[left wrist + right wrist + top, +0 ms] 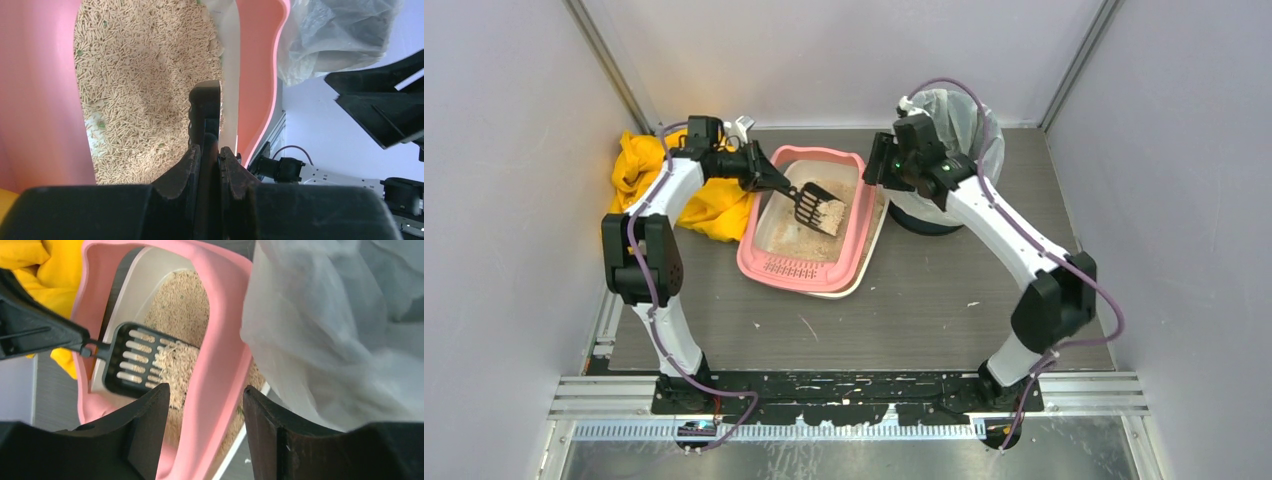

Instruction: Clean the litter box

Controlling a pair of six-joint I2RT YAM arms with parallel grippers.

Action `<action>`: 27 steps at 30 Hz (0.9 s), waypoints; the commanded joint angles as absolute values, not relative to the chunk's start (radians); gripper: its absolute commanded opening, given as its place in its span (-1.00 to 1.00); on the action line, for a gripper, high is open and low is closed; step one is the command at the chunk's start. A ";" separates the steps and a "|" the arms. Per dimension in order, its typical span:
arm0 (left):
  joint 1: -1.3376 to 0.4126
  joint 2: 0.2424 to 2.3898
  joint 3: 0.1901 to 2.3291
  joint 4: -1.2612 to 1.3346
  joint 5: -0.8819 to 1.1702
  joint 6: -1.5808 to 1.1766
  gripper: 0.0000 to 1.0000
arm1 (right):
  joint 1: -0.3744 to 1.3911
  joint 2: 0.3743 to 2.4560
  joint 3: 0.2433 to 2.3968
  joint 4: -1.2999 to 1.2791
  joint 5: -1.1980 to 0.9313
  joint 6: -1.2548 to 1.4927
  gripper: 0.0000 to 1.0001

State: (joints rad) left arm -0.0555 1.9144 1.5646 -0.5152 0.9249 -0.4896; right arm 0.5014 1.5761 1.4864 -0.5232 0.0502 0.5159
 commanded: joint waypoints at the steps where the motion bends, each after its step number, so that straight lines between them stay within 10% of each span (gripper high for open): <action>1: -0.035 1.821 1.566 -0.451 0.981 -0.530 -1.00 | 0.520 1.688 1.689 -0.591 0.116 0.467 0.21; 27: -0.018 1.803 1.495 -0.487 0.940 -0.471 -1.00 | 0.595 2.098 2.120 -0.796 0.074 0.476 0.13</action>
